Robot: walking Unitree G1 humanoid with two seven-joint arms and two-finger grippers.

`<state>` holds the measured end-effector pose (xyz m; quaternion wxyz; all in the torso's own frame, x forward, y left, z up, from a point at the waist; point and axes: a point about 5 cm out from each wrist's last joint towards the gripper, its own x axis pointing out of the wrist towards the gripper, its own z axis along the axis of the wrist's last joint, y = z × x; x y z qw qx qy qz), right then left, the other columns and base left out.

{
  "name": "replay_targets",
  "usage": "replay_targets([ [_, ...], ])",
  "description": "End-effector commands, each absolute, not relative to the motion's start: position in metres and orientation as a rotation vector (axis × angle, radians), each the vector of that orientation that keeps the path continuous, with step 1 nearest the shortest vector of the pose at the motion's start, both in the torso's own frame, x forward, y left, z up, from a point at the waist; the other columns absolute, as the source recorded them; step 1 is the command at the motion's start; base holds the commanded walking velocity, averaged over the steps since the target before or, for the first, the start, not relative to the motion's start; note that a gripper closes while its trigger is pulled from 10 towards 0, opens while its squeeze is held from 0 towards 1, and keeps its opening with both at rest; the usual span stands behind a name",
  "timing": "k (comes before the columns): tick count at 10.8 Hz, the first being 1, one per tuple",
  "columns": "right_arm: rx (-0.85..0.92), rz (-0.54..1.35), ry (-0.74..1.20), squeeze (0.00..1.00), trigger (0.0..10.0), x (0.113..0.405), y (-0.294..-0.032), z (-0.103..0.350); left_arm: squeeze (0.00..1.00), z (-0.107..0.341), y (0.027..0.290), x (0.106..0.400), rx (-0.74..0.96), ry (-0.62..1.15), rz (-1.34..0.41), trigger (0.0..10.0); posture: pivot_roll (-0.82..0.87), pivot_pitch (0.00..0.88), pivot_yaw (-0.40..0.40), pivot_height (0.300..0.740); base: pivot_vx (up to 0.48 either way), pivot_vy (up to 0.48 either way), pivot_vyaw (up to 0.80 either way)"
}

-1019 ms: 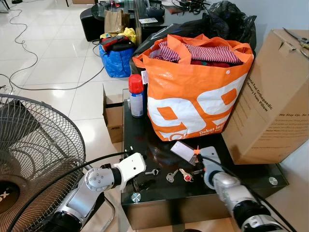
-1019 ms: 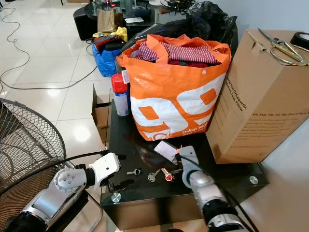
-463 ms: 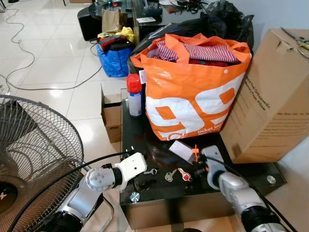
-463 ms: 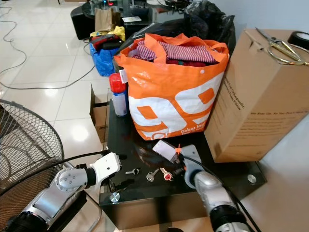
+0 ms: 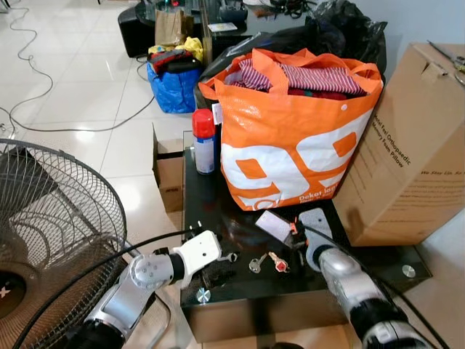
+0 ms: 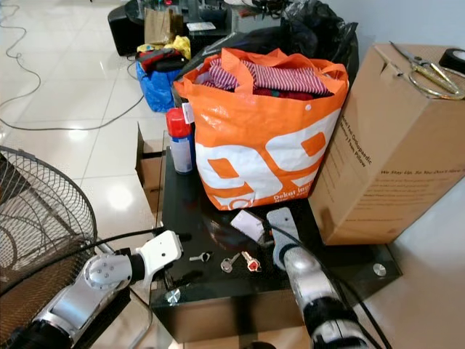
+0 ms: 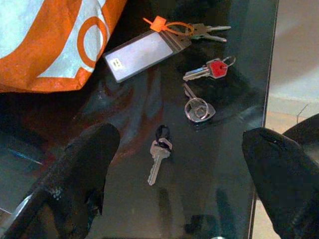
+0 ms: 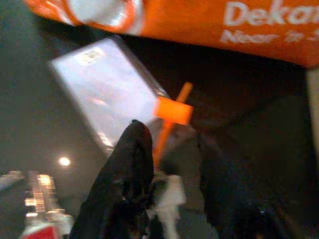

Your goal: Hang keys on a hook

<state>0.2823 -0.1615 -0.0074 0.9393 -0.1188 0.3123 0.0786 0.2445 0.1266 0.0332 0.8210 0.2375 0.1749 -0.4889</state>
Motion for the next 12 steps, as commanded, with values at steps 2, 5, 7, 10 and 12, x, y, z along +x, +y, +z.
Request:
replay_targets([
  [2,-0.272,0.144,0.676,0.0,10.0,0.281,-0.164,-0.013,0.0,0.034,0.127,0.243,0.521,0.378,-1.047,10.0,-0.16,0.0,-0.038,0.74,0.0,0.0,0.0],
  [5,-0.171,0.099,0.688,0.0,10.0,0.281,-0.162,-0.016,0.0,0.034,0.129,0.242,0.524,0.383,-1.046,10.0,-0.15,0.0,-0.039,0.74,0.0,0.0,0.0],
  [7,-0.113,0.069,0.616,0.0,10.0,0.289,-0.163,-0.007,0.0,0.034,0.129,0.241,0.523,0.384,-1.047,10.0,-0.15,0.0,-0.039,0.74,0.0,0.0,0.0],
  [10,-0.08,0.203,0.576,0.0,10.0,0.288,-0.149,-0.006,0.0,0.035,0.127,0.24,0.521,0.383,-1.055,10.0,-0.15,0.0,-0.039,0.74,0.0,0.0,0.0],
  [12,-0.171,0.21,0.608,0.0,10.0,0.284,-0.147,-0.012,0.0,0.035,0.127,0.24,0.521,0.384,-1.056,10.0,-0.15,0.0,-0.043,0.74,0.0,0.0,0.0],
])
